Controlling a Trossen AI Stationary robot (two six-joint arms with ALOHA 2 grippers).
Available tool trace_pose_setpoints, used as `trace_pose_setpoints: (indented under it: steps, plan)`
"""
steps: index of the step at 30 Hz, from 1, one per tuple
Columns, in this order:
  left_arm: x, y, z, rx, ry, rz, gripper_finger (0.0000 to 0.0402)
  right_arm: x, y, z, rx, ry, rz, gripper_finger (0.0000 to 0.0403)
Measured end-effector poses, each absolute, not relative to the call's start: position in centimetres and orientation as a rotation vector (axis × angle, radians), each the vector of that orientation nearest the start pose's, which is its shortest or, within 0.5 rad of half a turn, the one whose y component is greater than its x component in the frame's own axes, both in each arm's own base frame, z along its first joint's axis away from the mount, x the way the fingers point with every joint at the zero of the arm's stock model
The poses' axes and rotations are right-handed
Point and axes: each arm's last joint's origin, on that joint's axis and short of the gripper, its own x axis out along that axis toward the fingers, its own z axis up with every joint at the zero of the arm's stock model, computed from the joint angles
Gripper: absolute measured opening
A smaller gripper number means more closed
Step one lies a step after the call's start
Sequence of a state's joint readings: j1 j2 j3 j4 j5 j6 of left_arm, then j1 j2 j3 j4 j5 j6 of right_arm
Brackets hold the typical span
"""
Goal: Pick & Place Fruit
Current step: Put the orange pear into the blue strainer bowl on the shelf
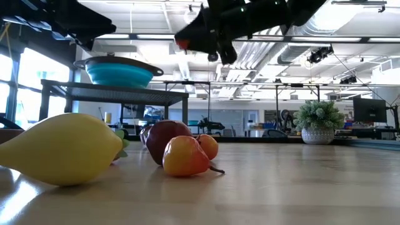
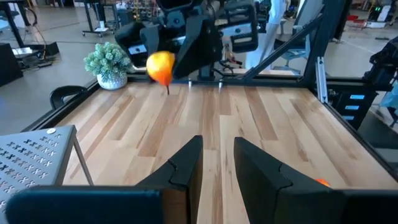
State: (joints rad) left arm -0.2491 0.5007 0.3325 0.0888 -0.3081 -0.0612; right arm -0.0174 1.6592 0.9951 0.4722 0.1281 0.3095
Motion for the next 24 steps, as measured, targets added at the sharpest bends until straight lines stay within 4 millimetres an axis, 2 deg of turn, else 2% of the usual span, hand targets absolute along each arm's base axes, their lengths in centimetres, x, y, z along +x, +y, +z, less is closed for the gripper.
trace_pose_setpoints:
  steps: [8,20,24]
  plan:
    - [13.3,-2.5,24.4,-0.048,0.042,0.060,0.0087,37.0,-0.6,26.1,0.260,0.014,-0.068,0.0122]
    - [13.6,-2.5,24.2,-0.040,0.058,0.060,0.0088,37.0,-0.3,26.3,0.258,-0.001,-0.027,0.0123]
    - [13.7,-2.6,24.1,-0.043,0.068,0.061,0.0100,37.0,-0.3,26.2,0.257,0.005,-0.029,0.0117]
